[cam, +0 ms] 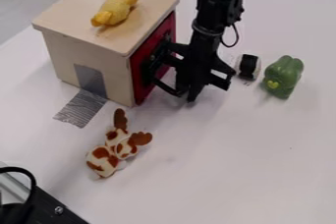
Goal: Open the closed drawer
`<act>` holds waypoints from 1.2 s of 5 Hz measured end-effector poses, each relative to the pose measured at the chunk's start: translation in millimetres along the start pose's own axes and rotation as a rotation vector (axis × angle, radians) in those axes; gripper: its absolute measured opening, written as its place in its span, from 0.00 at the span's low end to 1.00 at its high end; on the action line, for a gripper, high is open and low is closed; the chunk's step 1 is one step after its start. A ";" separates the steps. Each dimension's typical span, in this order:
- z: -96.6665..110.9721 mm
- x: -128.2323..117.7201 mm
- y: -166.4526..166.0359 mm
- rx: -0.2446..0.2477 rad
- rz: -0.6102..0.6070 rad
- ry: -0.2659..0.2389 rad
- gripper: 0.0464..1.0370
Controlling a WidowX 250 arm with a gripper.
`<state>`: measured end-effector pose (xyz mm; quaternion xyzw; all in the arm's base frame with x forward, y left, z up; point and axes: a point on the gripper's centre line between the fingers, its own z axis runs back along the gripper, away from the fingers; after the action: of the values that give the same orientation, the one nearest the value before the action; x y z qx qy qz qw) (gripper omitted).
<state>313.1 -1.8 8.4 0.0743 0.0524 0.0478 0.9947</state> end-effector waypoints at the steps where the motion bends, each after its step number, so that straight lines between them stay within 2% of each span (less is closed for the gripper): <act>1: 3.7 6.0 -15.2 0.005 -0.023 0.011 0.08; 3: 3.2 12.0 -37.5 0.013 -0.021 0.044 0.08; 4: 5.4 14.0 -47.9 0.012 -0.013 0.045 0.08; 5: 10.6 15.8 -64.3 0.000 -0.005 0.036 0.08; 6: 22.4 19.6 -92.6 -0.032 -0.023 -0.001 0.08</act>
<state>343.0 -94.1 14.3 0.0576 0.0520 0.0373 0.9963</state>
